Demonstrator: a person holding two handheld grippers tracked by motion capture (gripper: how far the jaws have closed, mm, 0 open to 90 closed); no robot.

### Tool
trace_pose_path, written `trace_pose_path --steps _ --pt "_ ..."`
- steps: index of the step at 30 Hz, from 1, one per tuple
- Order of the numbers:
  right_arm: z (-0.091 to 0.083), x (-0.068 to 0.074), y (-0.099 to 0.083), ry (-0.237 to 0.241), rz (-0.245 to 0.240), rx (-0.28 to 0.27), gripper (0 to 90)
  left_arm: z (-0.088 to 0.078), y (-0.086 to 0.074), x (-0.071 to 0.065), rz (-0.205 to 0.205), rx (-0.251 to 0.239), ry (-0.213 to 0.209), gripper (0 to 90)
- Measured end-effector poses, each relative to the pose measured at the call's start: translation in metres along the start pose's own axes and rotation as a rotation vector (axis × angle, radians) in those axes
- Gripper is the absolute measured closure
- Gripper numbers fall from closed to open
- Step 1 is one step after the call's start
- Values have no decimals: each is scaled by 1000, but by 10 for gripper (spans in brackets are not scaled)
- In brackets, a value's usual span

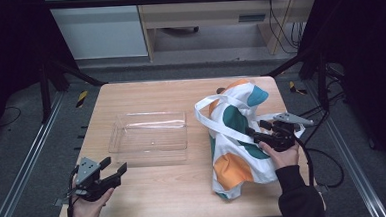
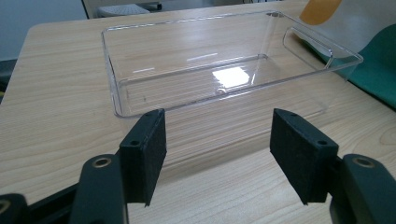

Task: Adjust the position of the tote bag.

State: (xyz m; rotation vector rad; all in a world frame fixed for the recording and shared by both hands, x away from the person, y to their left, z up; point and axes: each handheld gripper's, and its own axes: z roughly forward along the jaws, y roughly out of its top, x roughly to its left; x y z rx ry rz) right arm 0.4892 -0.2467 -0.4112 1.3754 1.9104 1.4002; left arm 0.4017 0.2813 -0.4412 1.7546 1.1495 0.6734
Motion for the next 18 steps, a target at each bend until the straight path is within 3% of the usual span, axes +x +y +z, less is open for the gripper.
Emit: trace_pose_path --steps 2,6,8,11,14,18 --pt "-4 6 0 -2 -31 10 311 -1 0 0 0 -1 -3 363" --pt "-15 9 6 -5 -46 -18 332 -2 0 0 -3 -5 -4 363" --pt "-30 14 14 7 -36 -39 364 -2 0 1 -2 -3 -3 362" --pt "-38 19 10 13 -45 12 404 -2 0 0 -5 -4 -6 362" --pt "-38 23 -3 19 -58 101 457 -2 1 0 -3 -3 -7 363" --pt "-33 21 -11 58 -29 167 649 -2 1 -1 -2 -3 -5 365"
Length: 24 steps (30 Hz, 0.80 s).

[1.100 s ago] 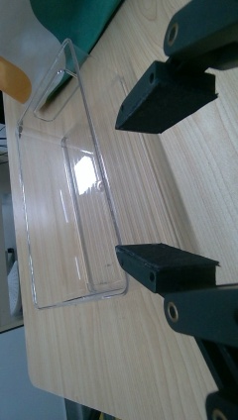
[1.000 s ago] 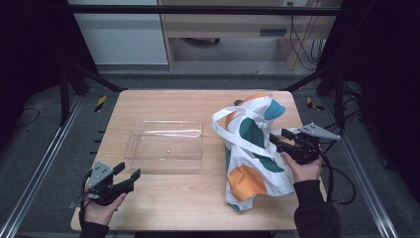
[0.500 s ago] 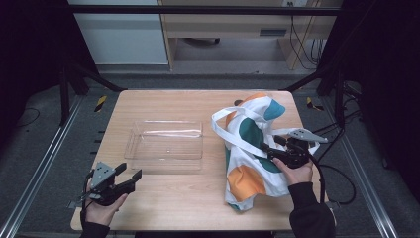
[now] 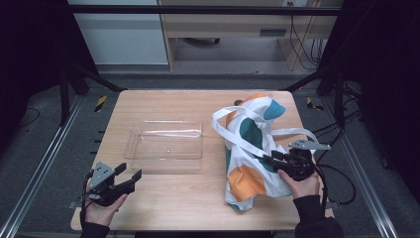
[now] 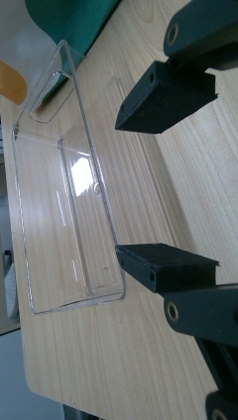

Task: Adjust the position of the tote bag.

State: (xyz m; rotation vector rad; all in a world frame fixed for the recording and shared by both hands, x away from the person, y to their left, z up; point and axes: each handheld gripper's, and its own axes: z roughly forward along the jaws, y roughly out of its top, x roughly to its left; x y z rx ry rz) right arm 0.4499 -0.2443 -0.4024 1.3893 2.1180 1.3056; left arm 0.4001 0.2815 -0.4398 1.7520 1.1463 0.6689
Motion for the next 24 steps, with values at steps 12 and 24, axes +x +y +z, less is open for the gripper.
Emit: trace_pose_path --steps 12,24 --pt "-28 7 20 -49 -49 -105 889 0 1 -1 -1 -2 3 365" --pt "-51 59 73 -38 -248 -214 890 -1 1 -1 0 -5 5 366"
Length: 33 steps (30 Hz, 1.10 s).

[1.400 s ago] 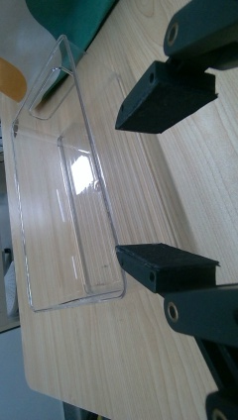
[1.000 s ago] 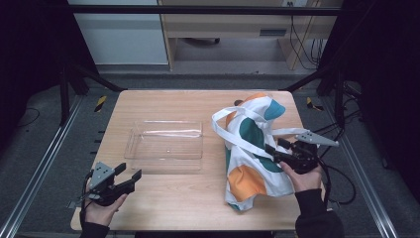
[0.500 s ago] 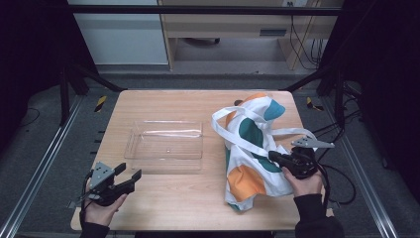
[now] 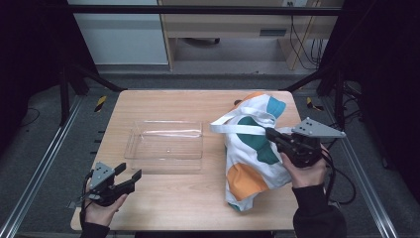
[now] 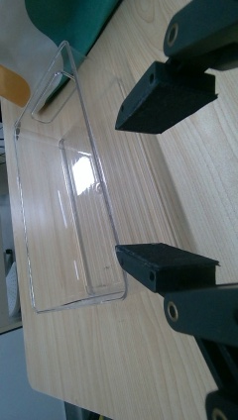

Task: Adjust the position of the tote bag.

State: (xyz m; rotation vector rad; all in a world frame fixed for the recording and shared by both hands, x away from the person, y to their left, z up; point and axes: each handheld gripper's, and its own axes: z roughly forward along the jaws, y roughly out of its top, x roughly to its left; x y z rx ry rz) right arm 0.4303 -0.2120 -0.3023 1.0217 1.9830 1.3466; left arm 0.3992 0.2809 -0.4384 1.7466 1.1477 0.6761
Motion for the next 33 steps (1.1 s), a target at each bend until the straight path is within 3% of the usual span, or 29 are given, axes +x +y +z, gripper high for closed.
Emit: trace_pose_path --steps 5,12,16,21,24,25,27,29,32,33 --pt "13 25 15 38 -87 7 890 0 0 0 3 1 -1 366" --pt "25 41 20 87 -139 26 889 -1 1 0 3 -3 -1 367" --pt "37 45 10 115 -147 65 886 -2 1 -1 3 -6 -5 367" --pt "39 40 2 121 -127 78 873 -5 9 -2 -14 -30 -18 355" --pt "33 35 0 134 -109 77 812 -8 22 -4 -13 -45 -26 357" --pt "25 30 0 129 -96 51 752 -9 28 -6 -6 -51 -27 361" --pt "15 25 1 119 -84 13 714 -9 48 -14 25 -59 -37 364" --pt "0 15 0 80 -72 -32 702 -9 56 -18 39 -61 -41 363" --pt "-13 -1 -9 10 -35 -55 680 -7 80 -33 80 -72 -55 371" --pt "-15 -6 -15 -8 -15 -53 669 -5 95 -44 99 -92 -62 372"
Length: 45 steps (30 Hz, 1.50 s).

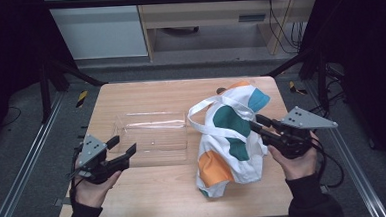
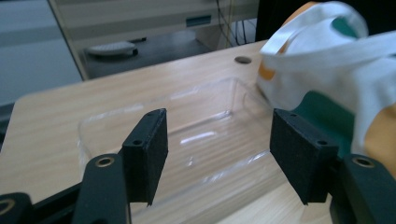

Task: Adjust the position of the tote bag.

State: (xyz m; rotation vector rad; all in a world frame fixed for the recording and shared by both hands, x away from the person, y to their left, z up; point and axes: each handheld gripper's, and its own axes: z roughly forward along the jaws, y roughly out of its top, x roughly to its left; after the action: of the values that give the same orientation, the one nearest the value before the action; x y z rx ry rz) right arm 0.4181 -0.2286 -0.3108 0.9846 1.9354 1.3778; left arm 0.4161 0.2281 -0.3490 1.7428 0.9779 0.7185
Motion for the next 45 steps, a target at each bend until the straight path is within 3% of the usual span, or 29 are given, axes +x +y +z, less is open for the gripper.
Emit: trace_pose_path --steps 1,4,5,7,8,11,15,19,22,23,27,30,37,40,41,42,43,44,45 --pt "-1 -5 -7 -16 14 8 665 0 0 0 0 0 0 373" --pt "1 -15 -28 -39 47 41 640 12 27 -21 26 -36 -24 373" --pt "1 -15 -28 -39 47 41 640 12 27 -21 26 -36 -24 373" --pt "4 -21 -47 -55 74 59 617 26 43 -43 59 -55 -43 372" --pt "6 -23 -53 -59 85 66 611 26 43 -43 59 -55 -43 371" --pt "8 -24 -68 -66 111 55 580 43 53 -69 63 -78 -76 366" --pt "11 -23 -77 -73 110 70 545 55 56 -85 59 -76 -101 359" --pt "14 -20 -88 -81 117 96 504 68 60 -105 57 -63 -124 353" --pt "15 -21 -99 -90 153 115 451 81 63 -118 74 -40 -125 328" --pt "15 -22 -101 -93 164 120 431 92 63 -125 76 -20 -130 323" --pt "17 -23 -108 -88 209 122 338 110 59 -129 65 12 -137 306" --pt "20 -21 -113 -69 235 136 320 128 50 -132 27 57 -181 301" --pt "31 -16 -118 -53 247 194 238 139 35 -140 54 104 -200 317" --pt "33 -18 -121 -85 238 235 325 141 31 -141 52 106 -216 439" --pt "33 -18 -121 -85 238 235 325 142 31 -142 54 109 -214 439" --pt "33 -20 -122 -99 242 249 392 142 31 -143 64 110 -211 511" --pt "33 -20 -122 -99 242 249 392 143 32 -144 71 114 -206 511" --pt "34 -22 -123 -104 235 276 500 143 33 -145 84 126 -198 584" --pt "34 -22 -123 -104 235 276 500 143 33 -145 84 126 -198 627"
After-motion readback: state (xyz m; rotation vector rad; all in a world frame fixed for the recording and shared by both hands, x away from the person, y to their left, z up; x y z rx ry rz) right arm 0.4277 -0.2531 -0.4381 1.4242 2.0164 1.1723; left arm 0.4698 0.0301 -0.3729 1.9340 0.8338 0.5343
